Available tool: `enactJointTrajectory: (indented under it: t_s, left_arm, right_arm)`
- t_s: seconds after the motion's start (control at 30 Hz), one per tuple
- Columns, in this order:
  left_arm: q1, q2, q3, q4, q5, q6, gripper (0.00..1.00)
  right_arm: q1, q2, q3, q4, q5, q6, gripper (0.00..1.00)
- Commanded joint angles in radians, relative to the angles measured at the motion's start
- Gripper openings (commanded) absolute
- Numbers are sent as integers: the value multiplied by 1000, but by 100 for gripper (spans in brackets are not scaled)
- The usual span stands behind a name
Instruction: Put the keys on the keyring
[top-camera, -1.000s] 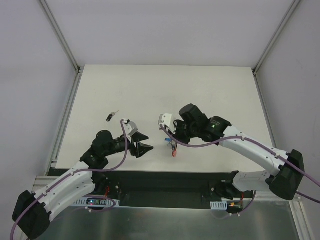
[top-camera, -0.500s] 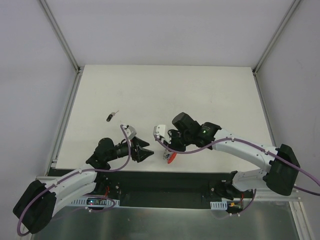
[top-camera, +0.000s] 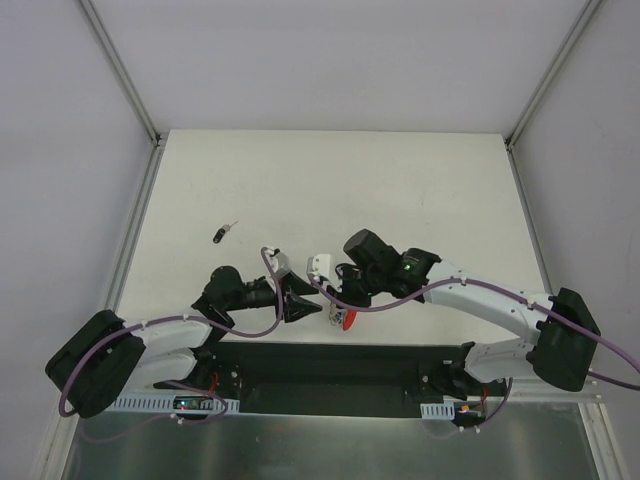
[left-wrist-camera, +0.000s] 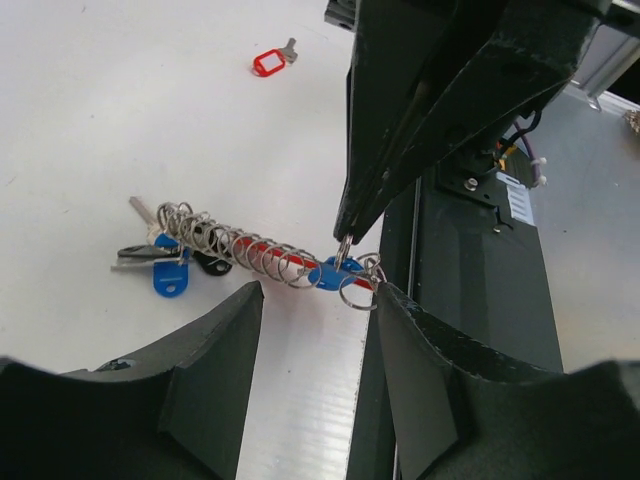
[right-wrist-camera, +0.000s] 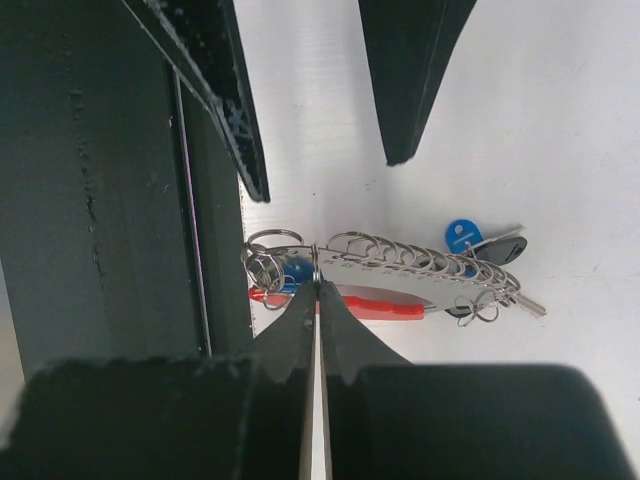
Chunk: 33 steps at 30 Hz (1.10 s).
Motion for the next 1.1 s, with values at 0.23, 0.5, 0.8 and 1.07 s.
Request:
enactJointTrajectory:
  t_s: [0.23,0.5,0.8,1.07]
  left_arm:
    - [-53,156,98,234,135,63,35]
    - [-67,224,139,188,150,91,18]
    - [-88,259,153,153,164,97,20]
    - [-93,265,167,114,149,114,0]
  right_arm:
    - [6,-52,-15,51,-56,20,1]
    - [6,-67,-17,51,-59,23,2]
    - [7,-64,-14,52,-53,28,1]
    - [7,-78,-22,62,-41,43,2]
